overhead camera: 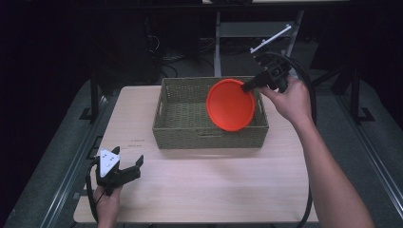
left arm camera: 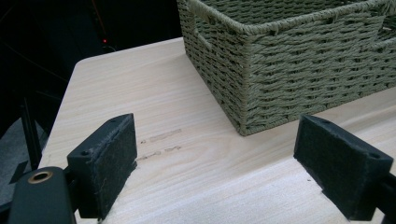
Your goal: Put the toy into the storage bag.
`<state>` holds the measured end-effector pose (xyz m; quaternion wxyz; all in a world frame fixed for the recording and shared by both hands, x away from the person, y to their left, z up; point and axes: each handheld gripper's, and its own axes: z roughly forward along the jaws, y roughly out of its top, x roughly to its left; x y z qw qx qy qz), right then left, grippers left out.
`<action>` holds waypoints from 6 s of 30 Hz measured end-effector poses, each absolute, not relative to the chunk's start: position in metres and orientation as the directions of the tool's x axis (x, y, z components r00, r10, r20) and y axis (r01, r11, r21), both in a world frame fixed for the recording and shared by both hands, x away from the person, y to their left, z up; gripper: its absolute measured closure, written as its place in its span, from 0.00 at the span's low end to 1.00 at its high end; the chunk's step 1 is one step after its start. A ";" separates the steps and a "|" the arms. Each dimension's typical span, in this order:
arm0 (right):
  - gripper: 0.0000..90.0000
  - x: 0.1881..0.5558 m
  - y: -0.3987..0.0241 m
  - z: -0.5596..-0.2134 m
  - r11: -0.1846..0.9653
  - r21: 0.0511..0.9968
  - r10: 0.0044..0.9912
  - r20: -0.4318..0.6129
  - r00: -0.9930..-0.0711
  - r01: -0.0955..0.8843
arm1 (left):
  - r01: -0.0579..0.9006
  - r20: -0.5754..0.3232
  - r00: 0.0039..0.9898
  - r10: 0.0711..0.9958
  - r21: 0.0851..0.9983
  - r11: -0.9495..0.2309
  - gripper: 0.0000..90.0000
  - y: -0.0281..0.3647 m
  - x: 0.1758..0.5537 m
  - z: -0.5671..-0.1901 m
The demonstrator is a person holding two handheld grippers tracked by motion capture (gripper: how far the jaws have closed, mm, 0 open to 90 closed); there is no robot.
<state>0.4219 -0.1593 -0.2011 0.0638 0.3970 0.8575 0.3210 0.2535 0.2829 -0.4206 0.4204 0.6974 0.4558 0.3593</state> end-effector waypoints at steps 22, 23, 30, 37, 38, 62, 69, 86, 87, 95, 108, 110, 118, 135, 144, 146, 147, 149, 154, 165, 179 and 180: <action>0.91 0.449 -0.159 -0.209 0.431 0.595 0.769 0.152 -0.621 0.679 | 0.328 0.115 0.330 0.937 0.917 -0.228 0.14 0.281 0.254 -0.421; 0.91 0.451 -0.160 -0.209 0.428 0.598 0.771 0.150 -0.619 0.678 | 0.328 0.115 0.330 0.937 0.917 -0.228 0.14 0.281 0.254 -0.421; 0.91 0.456 -0.159 -0.211 0.416 0.596 0.782 0.151 -0.605 0.686 | 0.327 0.119 0.332 0.936 0.916 -0.232 0.14 0.281 0.254 -0.421; 0.91 0.463 -0.156 -0.220 0.406 0.591 0.789 0.158 -0.593 0.697 | 0.327 0.119 0.333 0.936 0.916 -0.232 0.14 0.281 0.254 -0.421; 0.91 0.464 -0.155 -0.221 0.404 0.590 0.791 0.157 -0.591 0.698 | 0.327 0.118 0.331 0.936 0.916 -0.231 0.14 0.281 0.253 -0.421; 0.91 0.480 -0.165 -0.249 0.358 0.577 0.832 0.160 -0.532 0.734 | 0.329 0.119 0.334 0.935 0.915 -0.233 0.14 0.281 0.254 -0.421; 0.91 0.485 -0.163 -0.256 0.355 0.564 0.839 0.161 -0.521 0.746 | 0.328 0.117 0.332 0.936 0.916 -0.231 0.14 0.281 0.254 -0.421; 0.91 0.492 -0.158 -0.277 0.343 0.551 0.846 0.170 -0.505 0.761 | 0.326 0.117 0.330 0.937 0.917 -0.230 0.14 0.281 0.254 -0.421; 0.91 0.493 -0.158 -0.278 0.343 0.550 0.847 0.170 -0.504 0.761 | 0.328 0.116 0.330 0.937 0.917 -0.229 0.14 0.281 0.254 -0.421; 0.91 0.495 -0.152 -0.283 0.352 0.541 0.848 0.160 -0.505 0.763 | 0.331 0.121 0.332 0.936 0.914 -0.235 0.14 0.281 0.253 -0.421; 0.91 0.500 -0.153 -0.306 0.329 0.523 0.848 0.204 -0.490 0.786 | 0.330 0.123 0.334 0.935 0.913 -0.238 0.14 0.281 0.253 -0.421; 0.91 0.501 -0.152 -0.310 0.328 0.517 0.849 0.205 -0.487 0.791 | 0.330 0.124 0.333 0.935 0.913 -0.239 0.14 0.281 0.253 -0.421; 0.91 0.502 -0.147 -0.326 0.343 0.490 0.849 0.203 -0.487 0.801 | 0.331 0.123 0.336 0.934 0.913 -0.239 0.14 0.281 0.253 -0.421; 0.91 0.504 -0.137 -0.336 0.404 0.453 0.849 0.138 -0.510 0.795 | 0.331 0.124 0.336 0.934 0.912 -0.240 0.14 0.281 0.253 -0.421; 0.90 0.504 -0.141 -0.339 0.394 0.445 0.854 0.147 -0.499 0.805 | 0.331 0.120 0.335 0.934 0.914 -0.236 0.14 0.280 0.253 -0.421; 0.89 0.504 -0.142 -0.339 0.394 0.447 0.854 0.145 -0.500 0.803 | 0.330 0.120 0.335 0.935 0.914 -0.235 0.14 0.280 0.253 -0.421; 0.88 0.504 -0.142 -0.339 0.393 0.451 0.855 0.143 -0.499 0.801 | 0.330 0.120 0.335 0.935 0.914 -0.235 0.14 0.280 0.254 -0.421; 0.87 0.504 -0.142 -0.338 0.400 0.447 0.856 0.132 -0.501 0.800 | 0.329 0.113 0.332 0.937 0.916 -0.227 0.14 0.280 0.254 -0.421; 0.85 0.503 -0.146 -0.335 0.389 0.455 0.862 0.127 -0.490 0.801 | 0.328 0.116 0.333 0.936 0.916 -0.230 0.14 0.279 0.254 -0.421; 0.79 0.500 -0.155 -0.327 0.364 0.473 0.856 0.169 -0.488 0.802 | 0.334 0.122 0.334 0.935 0.912 -0.238 0.14 0.279 0.254 -0.421; 0.64 0.492 -0.160 -0.326 0.359 0.502 0.832 0.210 -0.514 0.786 | 0.329 0.121 0.335 0.934 0.914 -0.236 0.14 0.278 0.254 -0.421; 0.64 0.490 -0.160 -0.325 0.356 0.505 0.832 0.213 -0.513 0.786 | 0.328 0.122 0.335 0.934 0.914 -0.237 0.14 0.278 0.254 -0.421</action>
